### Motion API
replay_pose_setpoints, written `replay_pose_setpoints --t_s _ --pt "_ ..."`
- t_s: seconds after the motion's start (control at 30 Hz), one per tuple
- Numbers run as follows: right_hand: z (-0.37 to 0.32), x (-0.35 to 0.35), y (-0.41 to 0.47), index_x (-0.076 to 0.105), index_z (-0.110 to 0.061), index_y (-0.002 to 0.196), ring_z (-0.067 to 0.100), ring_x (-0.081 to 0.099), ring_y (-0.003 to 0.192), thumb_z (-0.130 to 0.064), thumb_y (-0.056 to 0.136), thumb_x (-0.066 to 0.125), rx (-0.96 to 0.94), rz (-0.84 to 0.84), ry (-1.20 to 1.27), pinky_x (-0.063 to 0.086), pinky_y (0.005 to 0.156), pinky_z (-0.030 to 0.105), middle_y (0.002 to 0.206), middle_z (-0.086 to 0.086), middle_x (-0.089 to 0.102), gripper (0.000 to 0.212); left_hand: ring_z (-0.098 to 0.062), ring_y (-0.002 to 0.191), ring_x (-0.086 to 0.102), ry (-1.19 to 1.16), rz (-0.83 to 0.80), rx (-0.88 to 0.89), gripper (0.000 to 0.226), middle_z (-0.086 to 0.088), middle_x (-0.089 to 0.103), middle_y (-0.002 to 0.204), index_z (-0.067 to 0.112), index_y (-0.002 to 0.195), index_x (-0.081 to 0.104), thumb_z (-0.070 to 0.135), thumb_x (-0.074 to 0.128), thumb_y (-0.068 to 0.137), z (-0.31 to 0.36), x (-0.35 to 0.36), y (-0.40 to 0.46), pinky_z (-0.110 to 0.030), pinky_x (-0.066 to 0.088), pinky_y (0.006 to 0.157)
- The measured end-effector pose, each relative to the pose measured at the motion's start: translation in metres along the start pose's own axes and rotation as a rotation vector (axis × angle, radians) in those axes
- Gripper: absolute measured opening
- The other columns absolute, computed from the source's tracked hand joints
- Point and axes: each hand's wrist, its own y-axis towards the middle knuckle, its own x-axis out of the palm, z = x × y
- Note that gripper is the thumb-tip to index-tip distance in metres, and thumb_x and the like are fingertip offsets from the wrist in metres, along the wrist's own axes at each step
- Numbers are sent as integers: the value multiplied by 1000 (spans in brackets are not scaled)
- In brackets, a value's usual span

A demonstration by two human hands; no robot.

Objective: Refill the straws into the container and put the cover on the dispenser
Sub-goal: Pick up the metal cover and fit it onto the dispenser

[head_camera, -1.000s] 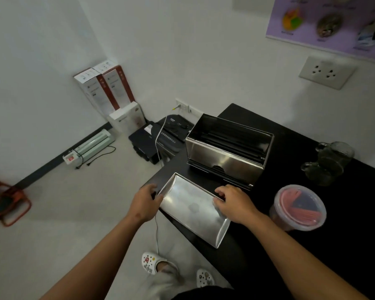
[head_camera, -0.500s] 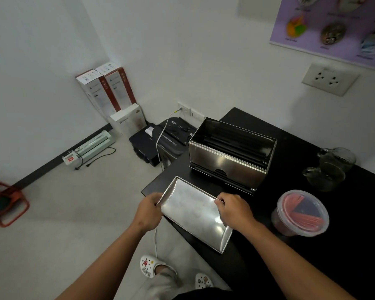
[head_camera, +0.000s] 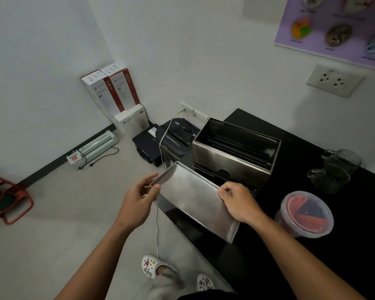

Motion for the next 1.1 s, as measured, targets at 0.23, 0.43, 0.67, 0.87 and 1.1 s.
replay_pose_setpoints --t_s 0.23,0.43,0.67,0.87,1.1 --pt "-39 -22 -5 77 -17 85 1 59 64 -26 100 64 77 -265 151 44 61 16 72 -9 70 22 5 131 56 -42 -238 159 89 28 56 140 33 153 41 50 81 76 29 -18 6 -15 52 103" --pt "-49 -23 -28 71 -11 125 27 68 79 -55 102 52 268 -460 595 55 64 33 117 26 72 53 -16 121 62 -102 -160 141 57 10 62 131 25 134 56 32 80 83 21 -11 14 -37 55 105" --pt "-42 -29 -37 72 -11 128 22 72 118 -64 83 57 170 -316 923 60 95 37 126 10 76 71 -11 113 64 -58 -24 -38 47 13 66 117 39 115 55 64 65 77 12 -2 20 -19 53 81" --pt "-42 -34 -47 73 -37 126 13 72 117 -56 96 65 -290 -96 757 55 96 25 123 -3 78 36 -22 113 69 -135 -39 -143 62 0 71 119 26 127 62 69 62 82 14 5 28 -52 60 99" --pt "-42 -34 -41 68 -38 130 20 73 117 -23 97 66 -281 136 776 59 97 37 126 -1 77 36 -14 107 67 24 -196 -185 68 9 68 118 34 126 58 73 79 75 24 0 31 -29 61 78"
